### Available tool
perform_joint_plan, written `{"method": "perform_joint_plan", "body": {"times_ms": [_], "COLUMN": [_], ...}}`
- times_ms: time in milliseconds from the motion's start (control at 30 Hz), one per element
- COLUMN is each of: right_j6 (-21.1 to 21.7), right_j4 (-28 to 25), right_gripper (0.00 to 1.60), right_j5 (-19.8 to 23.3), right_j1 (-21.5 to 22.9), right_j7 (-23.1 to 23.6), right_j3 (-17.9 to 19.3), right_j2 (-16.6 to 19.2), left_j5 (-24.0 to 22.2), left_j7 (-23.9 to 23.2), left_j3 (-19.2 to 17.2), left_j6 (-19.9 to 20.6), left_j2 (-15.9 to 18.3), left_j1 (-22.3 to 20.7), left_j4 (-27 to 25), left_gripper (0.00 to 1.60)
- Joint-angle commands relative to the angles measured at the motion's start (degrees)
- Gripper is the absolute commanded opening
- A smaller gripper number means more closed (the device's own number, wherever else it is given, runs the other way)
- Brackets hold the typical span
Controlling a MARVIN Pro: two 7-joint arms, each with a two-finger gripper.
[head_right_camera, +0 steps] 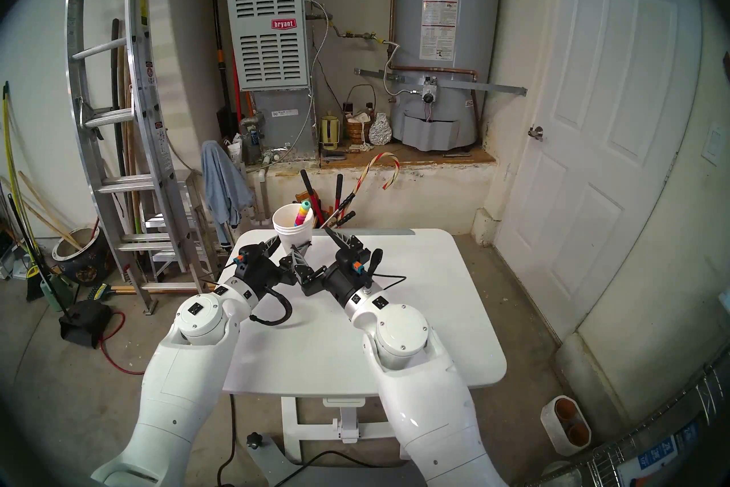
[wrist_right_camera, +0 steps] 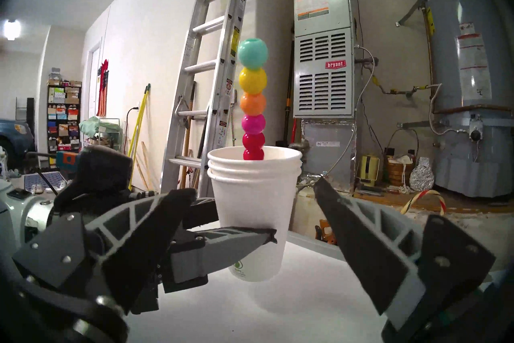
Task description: Switch the marker to another color
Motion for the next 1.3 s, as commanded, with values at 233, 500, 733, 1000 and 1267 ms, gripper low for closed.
{"method": "perform_joint_plan", "body": {"times_ms": [233,500,733,1000,1267], "right_j6": [-9.2,-10.8,-11.8,-11.8,-11.6], "right_j4": [-1.8,0.1,0.9,-1.7,-3.4], "right_gripper": [1.60,1.60,1.60,1.60,1.60], "right_j5": [-1.1,-1.0,-1.4,-0.6,-0.2], "right_j1": [0.4,1.0,1.5,0.1,-1.5], "right_j7": [-1.3,-1.3,-1.9,-2.1,-1.9], "right_j3": [0.3,0.3,0.3,1.2,2.0], "right_j2": [-0.1,-0.4,-0.6,0.3,0.9], "left_j5": [0.3,0.0,0.2,0.5,1.1], "left_j7": [0.5,0.2,-0.3,-0.5,-0.2], "left_j3": [0.4,1.2,1.7,2.2,3.0], "left_j6": [-0.5,-0.7,-0.6,-1.0,-1.6], "left_j2": [-0.2,-0.1,0.0,-0.1,-0.7], "left_j1": [-1.9,-1.4,-0.4,0.3,0.2], "left_j4": [1.6,0.7,-0.2,-0.7,0.7], "left_gripper": [0.00,0.00,0.00,0.00,0.00]}}
